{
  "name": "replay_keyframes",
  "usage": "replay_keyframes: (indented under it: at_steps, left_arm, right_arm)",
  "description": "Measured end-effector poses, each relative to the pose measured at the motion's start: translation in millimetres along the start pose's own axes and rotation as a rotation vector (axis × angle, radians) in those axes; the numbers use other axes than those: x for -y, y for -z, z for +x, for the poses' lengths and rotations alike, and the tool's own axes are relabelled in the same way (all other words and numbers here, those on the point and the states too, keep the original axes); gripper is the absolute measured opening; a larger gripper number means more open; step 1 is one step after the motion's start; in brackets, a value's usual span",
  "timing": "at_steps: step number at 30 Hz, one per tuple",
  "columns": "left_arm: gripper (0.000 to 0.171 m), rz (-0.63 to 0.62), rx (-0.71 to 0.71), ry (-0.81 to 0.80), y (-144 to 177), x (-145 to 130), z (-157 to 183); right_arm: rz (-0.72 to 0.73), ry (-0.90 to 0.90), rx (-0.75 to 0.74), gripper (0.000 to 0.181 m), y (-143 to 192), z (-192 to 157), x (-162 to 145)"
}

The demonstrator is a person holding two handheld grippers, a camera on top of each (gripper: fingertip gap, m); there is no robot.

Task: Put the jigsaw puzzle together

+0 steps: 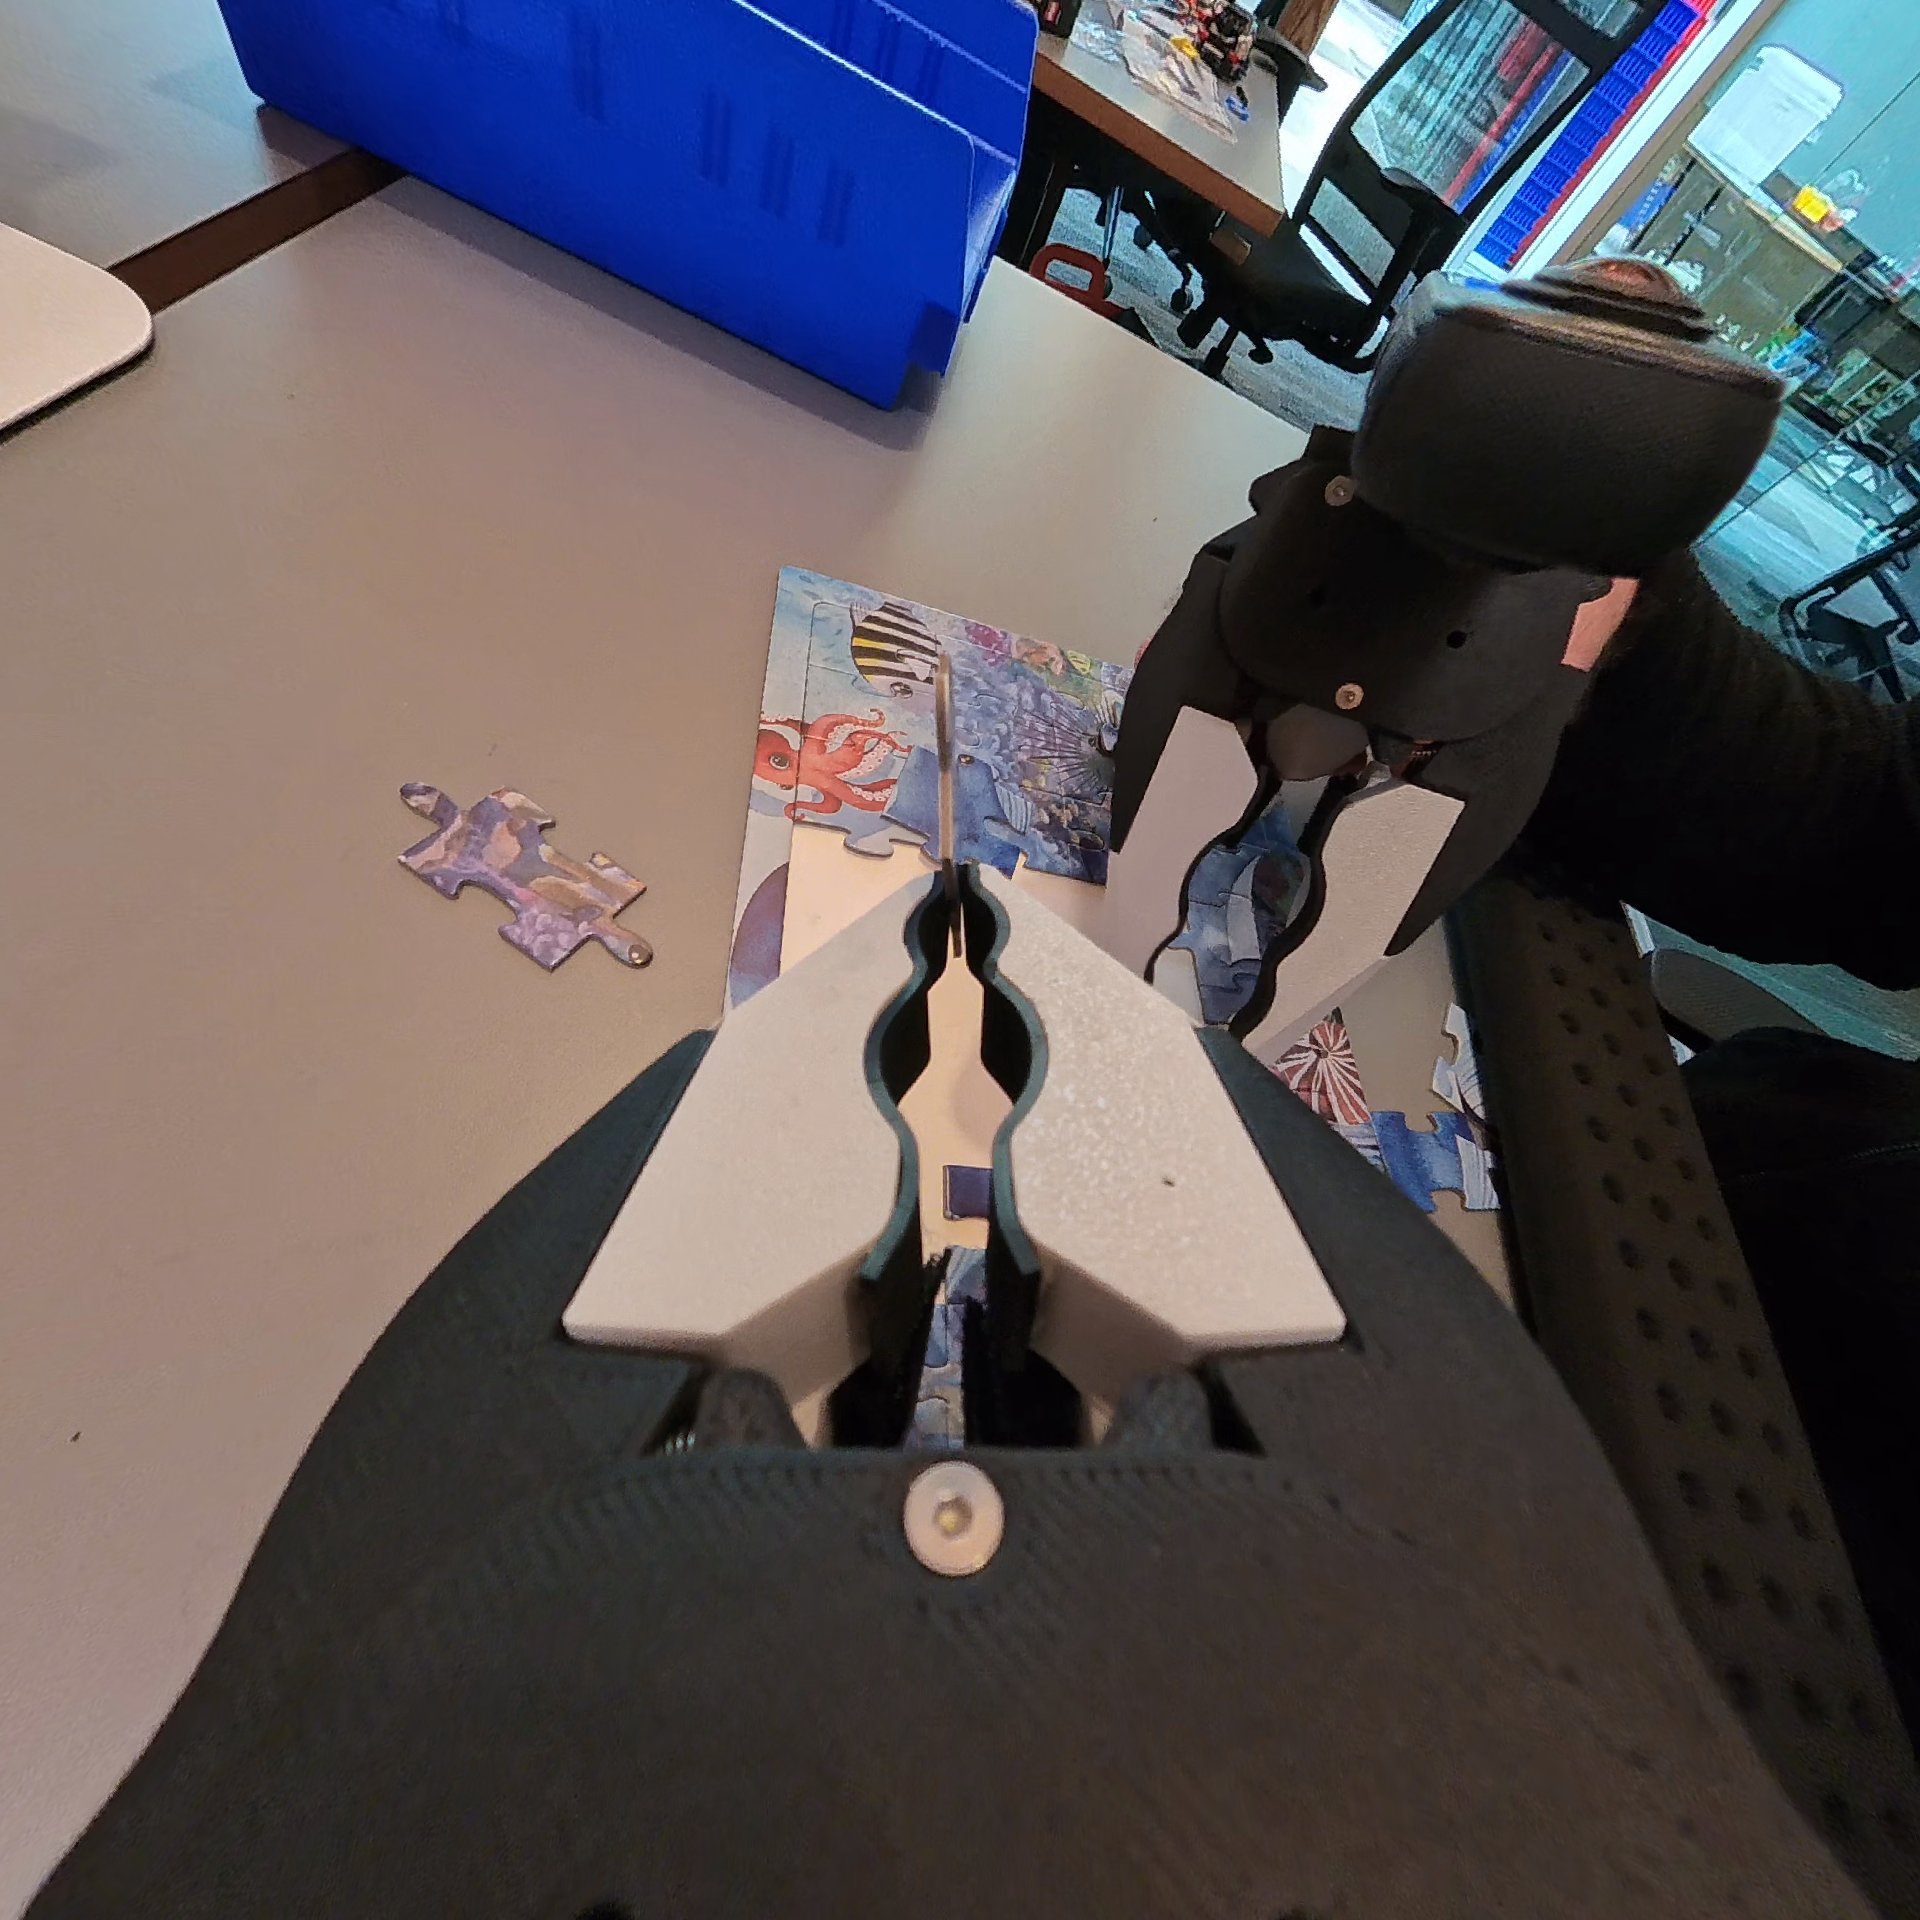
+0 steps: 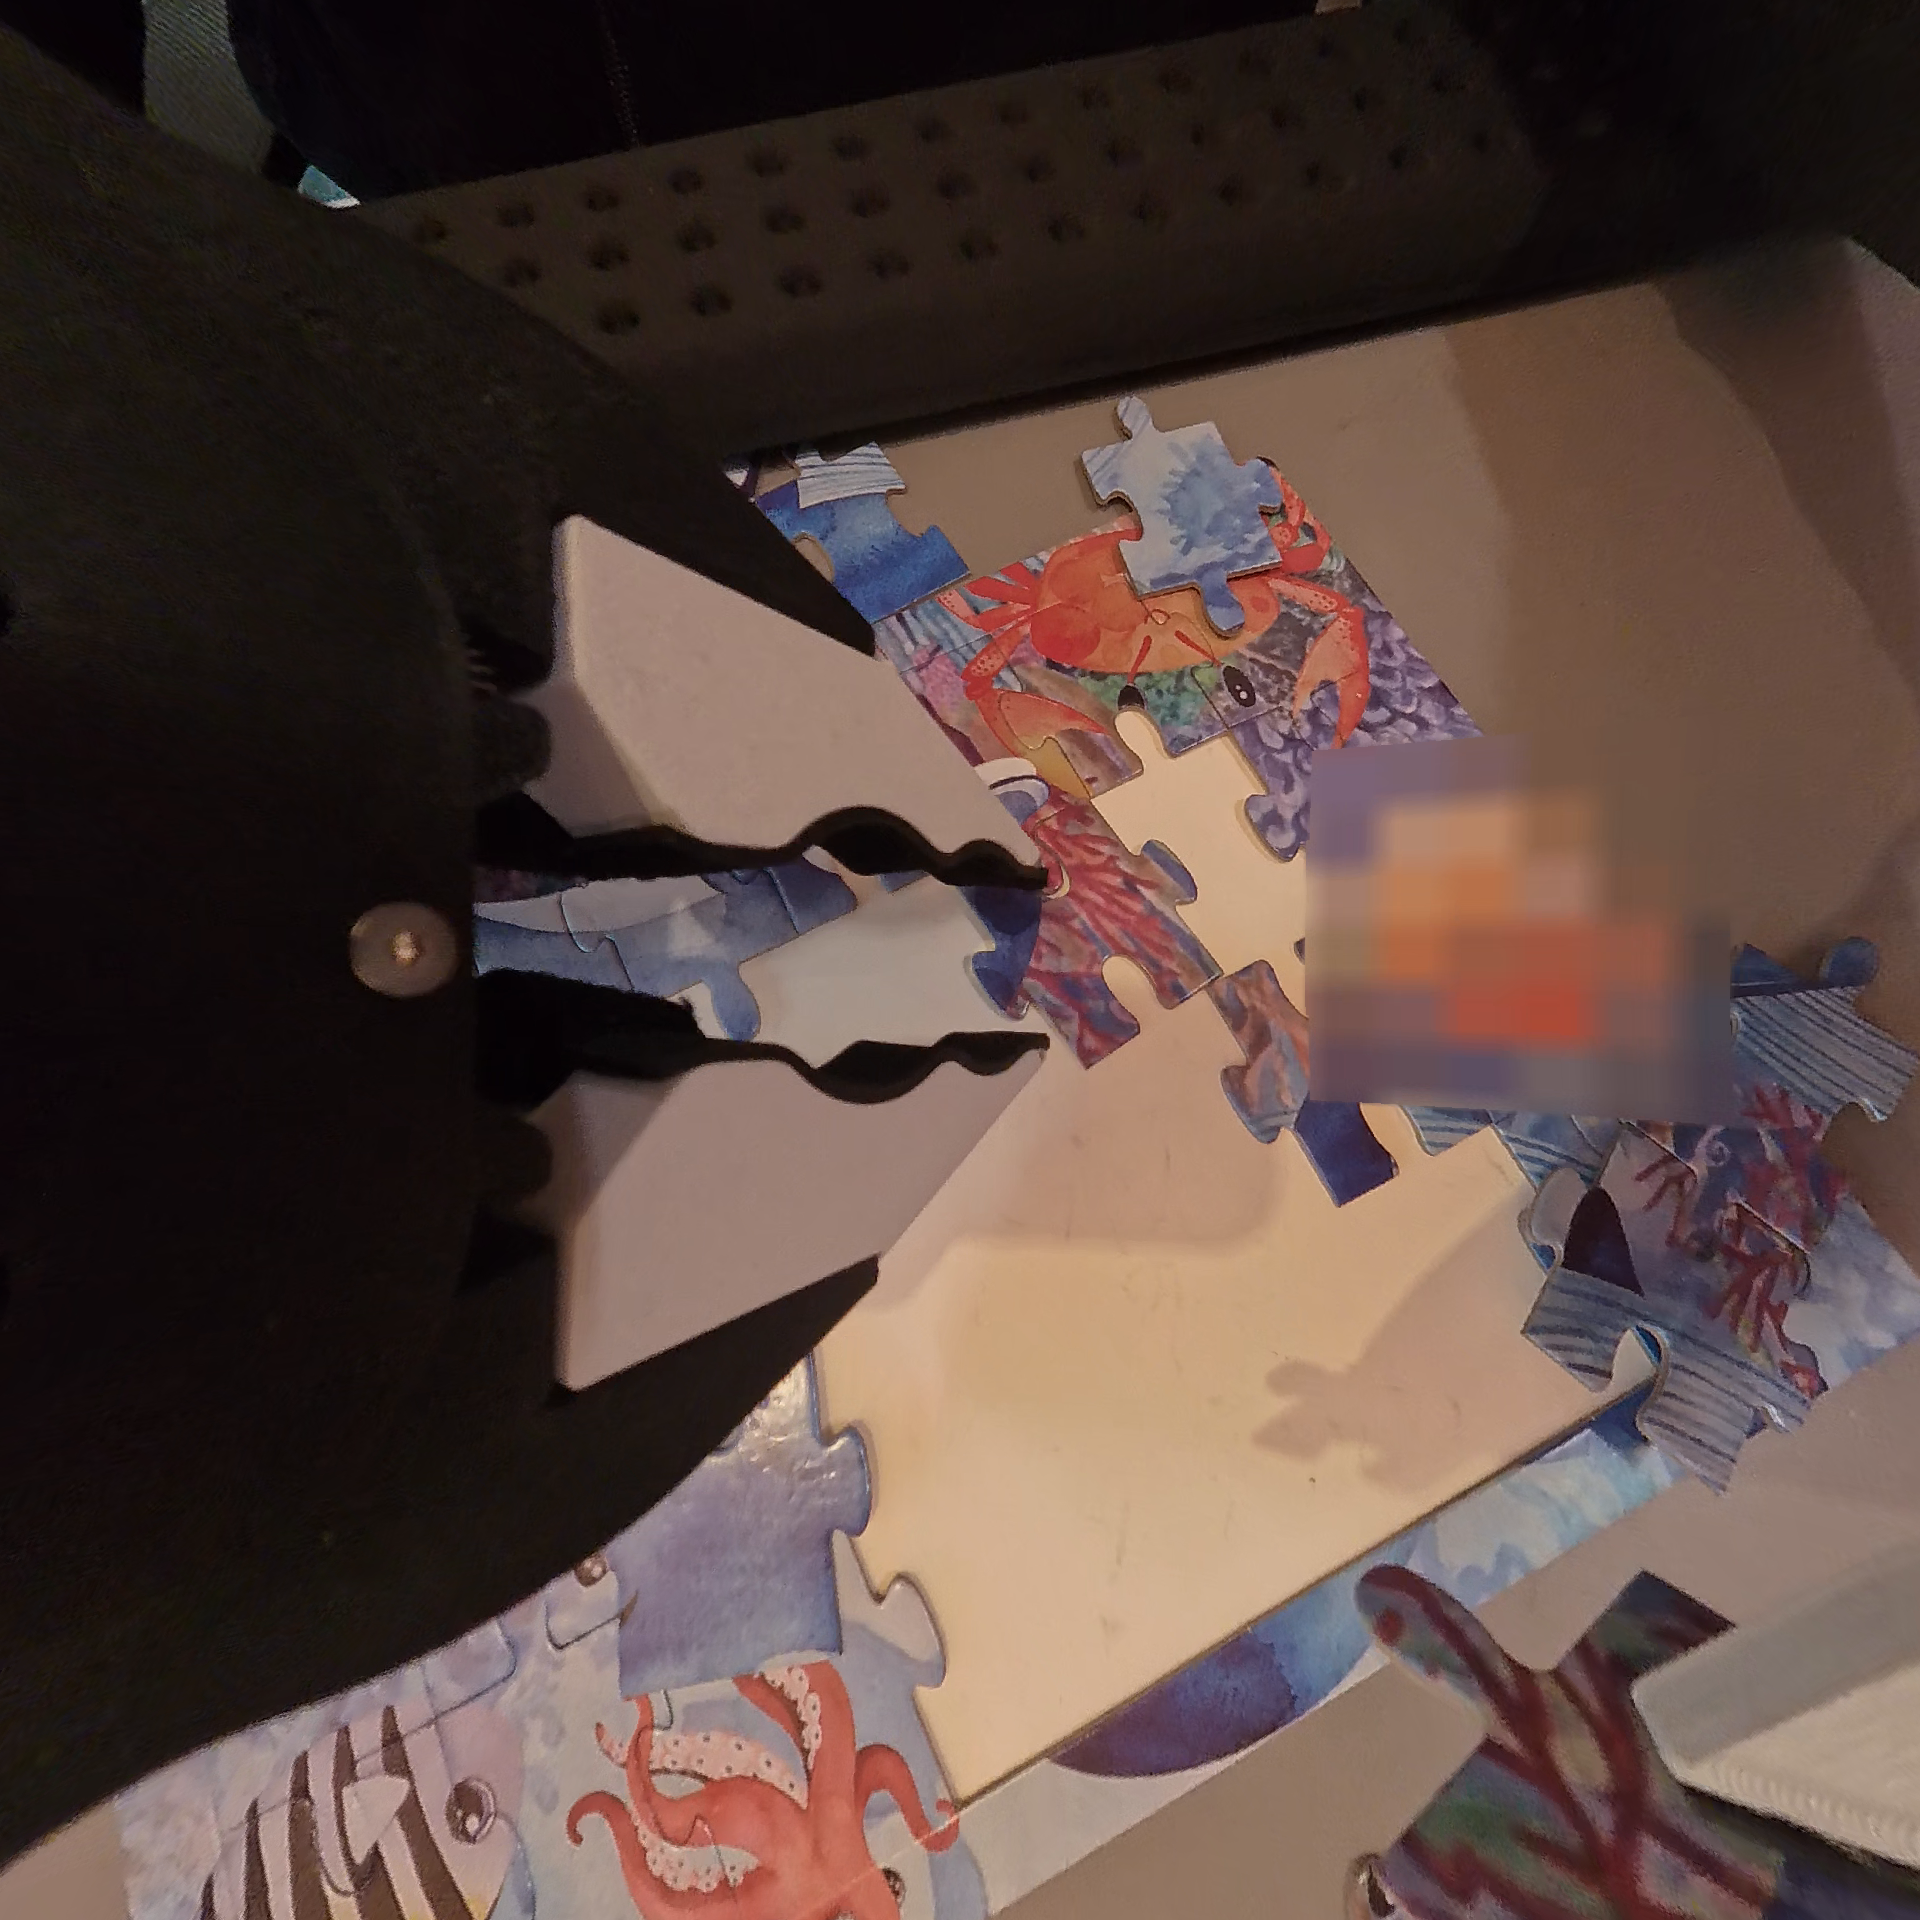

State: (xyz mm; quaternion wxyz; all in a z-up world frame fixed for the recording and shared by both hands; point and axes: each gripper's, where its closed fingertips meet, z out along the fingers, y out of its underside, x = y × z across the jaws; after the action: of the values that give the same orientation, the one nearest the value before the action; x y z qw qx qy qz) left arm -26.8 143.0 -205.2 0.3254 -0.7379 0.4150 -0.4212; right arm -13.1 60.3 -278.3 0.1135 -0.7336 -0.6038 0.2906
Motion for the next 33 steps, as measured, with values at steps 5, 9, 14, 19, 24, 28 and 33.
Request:
replay_keyframes:
  at_steps: [5, 9, 14, 19, 24, 28, 33]
  left_arm:
    - [0.0, -0.01, -0.002, 0.001, -2, -2, 0]
    - [0.0, -0.011, -0.002, 0.001, -3, -2, 0]
    - [0.0, -0.013, -0.001, -0.001, -3, -2, 0]
    - [0.0, -0.009, -0.003, -0.005, -3, -1, 0]
    - [0.0, -0.012, -0.006, -0.009, -4, -1, 0]
    - [0.0, -0.025, -0.013, -0.011, -4, -2, 3]
    - [0.0, -0.071, 0.021, 0.0, -5, -11, -3]
  right_arm:
    - [0.018, 0.004, -0.006, 0.028, 3, 1, 3]
    - [0.066, 0.006, -0.026, 0.035, 8, 4, 10]
    - [0.039, 0.015, -0.024, 0.037, 2, 5, 5]
    - [0.078, 0.055, -0.027, 0.044, 2, 4, 13]
    - [0.052, 0.064, -0.027, 0.044, -5, 5, 9]
    - [0.058, 0.061, -0.009, 0.042, -4, 3, 9]
    - [0.057, 0.068, -0.008, 0.042, -6, 2, 9]
